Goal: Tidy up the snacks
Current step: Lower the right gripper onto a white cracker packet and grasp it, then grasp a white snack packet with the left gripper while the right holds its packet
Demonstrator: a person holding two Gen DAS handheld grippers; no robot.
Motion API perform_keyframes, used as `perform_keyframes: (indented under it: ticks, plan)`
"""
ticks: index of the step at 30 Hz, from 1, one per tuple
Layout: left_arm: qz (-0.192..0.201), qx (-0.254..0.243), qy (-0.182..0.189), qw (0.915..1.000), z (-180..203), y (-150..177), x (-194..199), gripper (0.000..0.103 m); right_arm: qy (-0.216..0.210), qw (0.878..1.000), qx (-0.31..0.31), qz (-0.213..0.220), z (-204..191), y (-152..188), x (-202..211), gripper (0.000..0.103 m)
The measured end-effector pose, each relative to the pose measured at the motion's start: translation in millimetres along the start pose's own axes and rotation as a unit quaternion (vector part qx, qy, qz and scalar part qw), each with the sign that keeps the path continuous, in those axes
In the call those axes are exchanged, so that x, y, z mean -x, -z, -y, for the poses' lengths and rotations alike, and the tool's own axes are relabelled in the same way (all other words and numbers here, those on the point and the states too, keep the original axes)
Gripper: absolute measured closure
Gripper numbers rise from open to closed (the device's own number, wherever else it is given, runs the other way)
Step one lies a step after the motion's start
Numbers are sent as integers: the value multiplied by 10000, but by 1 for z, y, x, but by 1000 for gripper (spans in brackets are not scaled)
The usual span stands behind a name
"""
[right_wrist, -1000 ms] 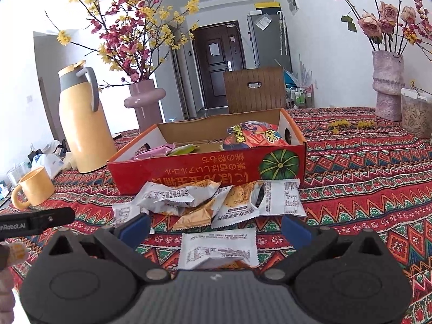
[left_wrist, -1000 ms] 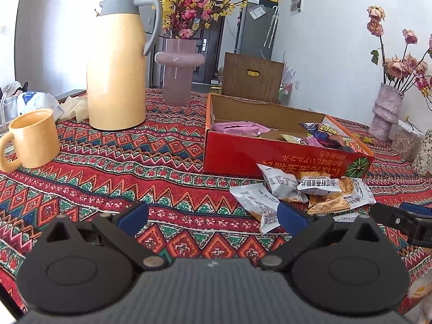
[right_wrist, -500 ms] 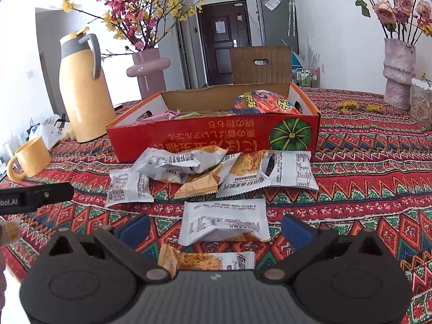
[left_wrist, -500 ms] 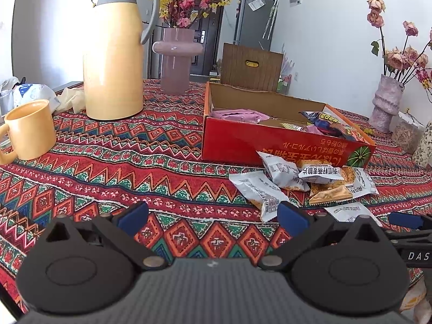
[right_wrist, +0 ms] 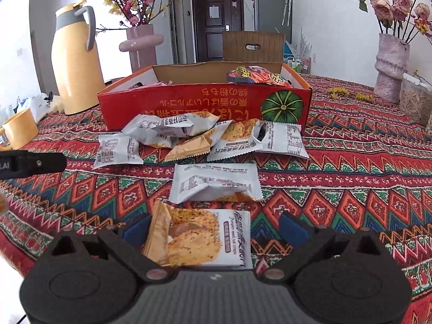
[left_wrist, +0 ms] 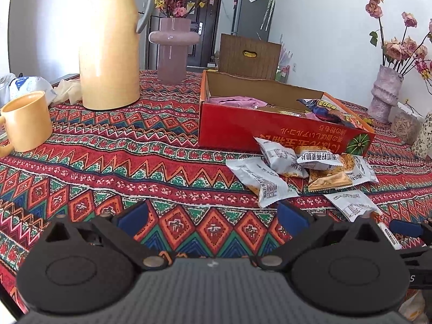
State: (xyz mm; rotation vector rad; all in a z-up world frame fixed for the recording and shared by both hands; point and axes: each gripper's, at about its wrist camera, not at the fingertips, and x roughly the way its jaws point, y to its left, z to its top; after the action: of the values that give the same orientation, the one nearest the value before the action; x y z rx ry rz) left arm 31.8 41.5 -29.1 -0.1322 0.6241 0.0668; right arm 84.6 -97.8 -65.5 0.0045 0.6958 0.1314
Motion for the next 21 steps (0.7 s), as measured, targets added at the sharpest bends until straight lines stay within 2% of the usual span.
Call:
perform_keyframes:
  ticks: [5, 7, 13, 18, 21]
  plan:
    - [-84, -23, 20, 10000, 2, 4, -2, 0, 58, 10000, -1, 66, 0, 3, 6, 22]
    - [-90, -15, 20, 10000, 2, 4, -1, 0, 62, 9999, -7, 83, 1, 4, 9, 32]
    - [-110, 1, 17, 9999, 3, 5, -1, 0, 9, 9999, -33, 131, 5, 7, 14, 41]
    - [-122, 16, 5, 9999, 2, 5, -2, 0, -255, 9995, -26, 171, 7, 7, 19, 50]
    - [-151, 15, -7, 9999, 3, 5, -3, 0, -295, 9994, -40, 198, 9, 8, 20, 51]
